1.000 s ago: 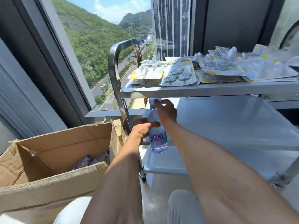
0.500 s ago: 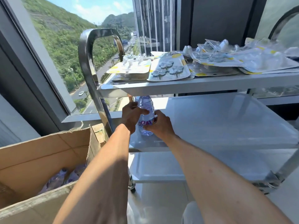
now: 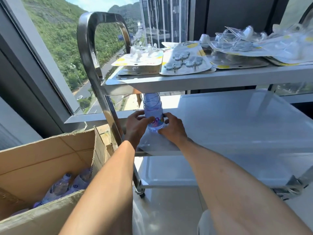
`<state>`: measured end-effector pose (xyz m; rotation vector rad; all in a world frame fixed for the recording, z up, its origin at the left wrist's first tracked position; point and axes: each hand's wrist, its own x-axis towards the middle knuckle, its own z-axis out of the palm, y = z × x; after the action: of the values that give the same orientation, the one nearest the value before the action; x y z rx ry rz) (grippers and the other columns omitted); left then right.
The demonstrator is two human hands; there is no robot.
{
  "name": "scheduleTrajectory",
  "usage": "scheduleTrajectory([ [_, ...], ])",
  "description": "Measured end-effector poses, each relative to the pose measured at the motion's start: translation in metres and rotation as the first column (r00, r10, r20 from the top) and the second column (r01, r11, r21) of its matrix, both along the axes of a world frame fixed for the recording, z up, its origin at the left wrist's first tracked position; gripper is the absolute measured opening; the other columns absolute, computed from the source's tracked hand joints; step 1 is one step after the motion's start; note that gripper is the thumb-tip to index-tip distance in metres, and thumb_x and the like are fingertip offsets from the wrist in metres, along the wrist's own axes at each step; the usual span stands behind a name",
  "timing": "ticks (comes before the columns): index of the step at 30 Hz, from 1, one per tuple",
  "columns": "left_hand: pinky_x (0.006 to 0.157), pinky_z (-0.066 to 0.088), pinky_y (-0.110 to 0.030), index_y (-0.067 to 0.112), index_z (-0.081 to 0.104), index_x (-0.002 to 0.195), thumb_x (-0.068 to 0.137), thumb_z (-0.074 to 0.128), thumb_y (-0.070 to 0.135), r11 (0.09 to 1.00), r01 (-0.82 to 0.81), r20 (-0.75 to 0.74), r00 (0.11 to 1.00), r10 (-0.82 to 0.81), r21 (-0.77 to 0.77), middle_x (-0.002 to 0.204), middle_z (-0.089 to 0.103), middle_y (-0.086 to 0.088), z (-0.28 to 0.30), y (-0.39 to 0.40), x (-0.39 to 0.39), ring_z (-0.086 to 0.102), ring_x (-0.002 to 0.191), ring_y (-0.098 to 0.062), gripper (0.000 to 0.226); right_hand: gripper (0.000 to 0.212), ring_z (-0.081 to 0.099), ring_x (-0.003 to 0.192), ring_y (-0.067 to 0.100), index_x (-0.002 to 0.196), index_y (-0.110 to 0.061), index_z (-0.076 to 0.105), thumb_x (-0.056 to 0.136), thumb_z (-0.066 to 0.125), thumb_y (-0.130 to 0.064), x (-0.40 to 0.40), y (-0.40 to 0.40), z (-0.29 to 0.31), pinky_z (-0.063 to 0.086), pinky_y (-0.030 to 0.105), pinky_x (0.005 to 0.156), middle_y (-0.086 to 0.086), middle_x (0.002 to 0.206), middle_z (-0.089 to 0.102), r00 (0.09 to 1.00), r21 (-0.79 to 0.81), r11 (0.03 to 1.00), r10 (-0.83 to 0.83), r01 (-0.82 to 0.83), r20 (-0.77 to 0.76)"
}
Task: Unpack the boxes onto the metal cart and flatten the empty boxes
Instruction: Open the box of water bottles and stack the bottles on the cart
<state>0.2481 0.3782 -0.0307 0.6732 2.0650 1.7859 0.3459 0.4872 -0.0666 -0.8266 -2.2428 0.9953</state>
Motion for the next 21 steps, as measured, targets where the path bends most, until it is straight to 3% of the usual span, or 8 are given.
scheduleTrajectory([
  [4, 0.071, 0.052, -0.025, 0.011, 0.060, 0.124, 0.076, 0.079, 0.025, 0.999, -0.052, -0.027, 0.998, 0.052, 0.015, 0.106, 0.069, -0.006, 0.005, 0.007, -0.003, 0.066, 0.089, -0.015, 0.054, 0.050, 0.060, 0.099, 0.020, 0.113, -0.019, 0.066, 0.067, 0.080, -0.035, 0.001, 0.001, -0.014, 0.052, 0.031, 0.080, 0.002, 0.101, 0.070, 0.996, 0.009, 0.996, -0.084, 0.084, 0.008],
  [7, 0.061, 0.047, -0.019, 0.020, 0.059, 0.123, 0.072, 0.081, 0.043, 0.996, -0.090, -0.164, 0.982, 0.091, 0.015, 0.099, 0.066, 0.003, 0.023, 0.013, -0.002, 0.064, 0.085, -0.006, 0.060, 0.046, 0.056, 0.101, 0.020, 0.106, -0.015, 0.068, 0.070, 0.078, -0.042, -0.002, 0.002, -0.019, 0.050, 0.030, 0.078, 0.003, 0.103, 0.068, 0.991, 0.100, 0.989, -0.116, 0.109, 0.065],
  [11, 0.067, 0.054, -0.025, 0.018, 0.072, 0.107, 0.070, 0.083, 0.032, 0.994, -0.099, -0.333, 0.940, 0.077, -0.049, 0.098, 0.073, 0.002, 0.044, 0.017, -0.005, 0.068, 0.084, -0.012, 0.041, 0.046, 0.056, 0.098, 0.020, 0.098, -0.011, 0.072, 0.072, 0.075, -0.049, -0.005, 0.000, -0.021, 0.052, 0.031, 0.078, 0.006, 0.099, 0.064, 0.981, 0.169, 0.972, -0.177, 0.163, 0.075],
  [16, 0.070, 0.055, -0.026, 0.012, 0.070, 0.115, 0.076, 0.079, 0.021, 0.995, -0.089, -0.291, 0.954, 0.073, -0.039, 0.106, 0.072, -0.005, 0.044, 0.023, -0.008, 0.068, 0.093, -0.020, 0.041, 0.044, 0.055, 0.103, 0.024, 0.101, -0.010, 0.071, 0.077, 0.071, -0.047, -0.004, -0.004, -0.020, 0.051, 0.035, 0.082, 0.009, 0.102, 0.061, 0.975, 0.216, 0.959, -0.205, 0.182, 0.090],
  [21, 0.067, 0.053, -0.025, 0.012, 0.068, 0.118, 0.081, 0.075, 0.022, 0.995, -0.098, -0.280, 0.956, 0.086, -0.029, 0.111, 0.070, -0.006, 0.042, 0.023, -0.011, 0.066, 0.095, -0.020, 0.040, 0.044, 0.049, 0.114, 0.028, 0.113, -0.019, 0.064, 0.077, 0.064, -0.045, 0.003, -0.004, -0.016, 0.036, 0.040, 0.100, 0.008, 0.115, 0.059, 0.885, 0.294, 0.881, -0.432, 0.371, 0.175],
])
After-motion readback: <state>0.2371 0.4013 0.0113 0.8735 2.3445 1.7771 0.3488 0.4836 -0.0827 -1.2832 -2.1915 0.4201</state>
